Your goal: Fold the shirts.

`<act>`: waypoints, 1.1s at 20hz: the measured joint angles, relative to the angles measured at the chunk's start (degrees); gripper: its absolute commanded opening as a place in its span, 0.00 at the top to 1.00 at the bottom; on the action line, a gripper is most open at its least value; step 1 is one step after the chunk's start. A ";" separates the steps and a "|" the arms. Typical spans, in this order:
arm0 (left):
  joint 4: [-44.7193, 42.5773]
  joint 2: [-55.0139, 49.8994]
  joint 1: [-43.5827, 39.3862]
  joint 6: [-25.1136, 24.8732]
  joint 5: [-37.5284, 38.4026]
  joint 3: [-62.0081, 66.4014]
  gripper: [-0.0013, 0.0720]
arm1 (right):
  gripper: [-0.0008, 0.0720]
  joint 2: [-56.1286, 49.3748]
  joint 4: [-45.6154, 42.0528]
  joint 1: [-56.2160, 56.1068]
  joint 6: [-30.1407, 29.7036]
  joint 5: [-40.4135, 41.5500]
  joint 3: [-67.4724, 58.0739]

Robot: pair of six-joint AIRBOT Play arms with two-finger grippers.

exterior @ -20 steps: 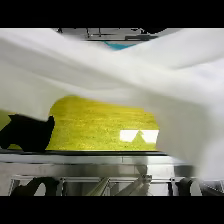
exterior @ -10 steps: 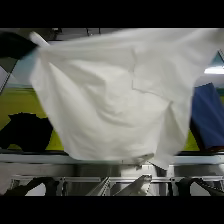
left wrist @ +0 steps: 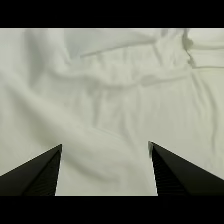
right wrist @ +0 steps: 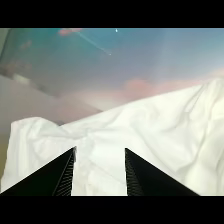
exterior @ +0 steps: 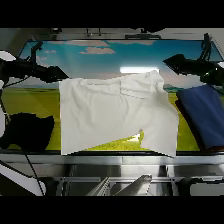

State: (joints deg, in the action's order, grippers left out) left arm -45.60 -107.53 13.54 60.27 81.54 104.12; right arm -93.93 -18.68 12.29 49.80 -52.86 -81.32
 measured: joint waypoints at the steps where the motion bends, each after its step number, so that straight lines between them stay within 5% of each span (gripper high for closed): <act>1: 0.02 -0.31 1.36 2.05 2.71 0.15 0.17 | 0.51 0.52 -1.44 1.31 0.22 -2.64 -0.02; 8: 0.20 15.37 5.86 6.27 8.28 -33.24 0.17 | 0.51 6.73 -23.74 8.96 7.50 -21.42 7.45; 15: -3.82 36.46 6.43 9.07 -2.62 -69.22 0.18 | 0.51 9.31 -34.03 17.94 9.62 -22.29 21.40; 22: -16.39 47.82 6.45 16.76 -10.32 -75.49 0.17 | 0.51 9.53 -35.98 22.29 9.09 -20.72 23.98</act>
State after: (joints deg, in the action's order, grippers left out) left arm -62.00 -59.70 19.99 77.03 71.22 28.62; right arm -84.40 -54.65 34.59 58.89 -73.58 -57.34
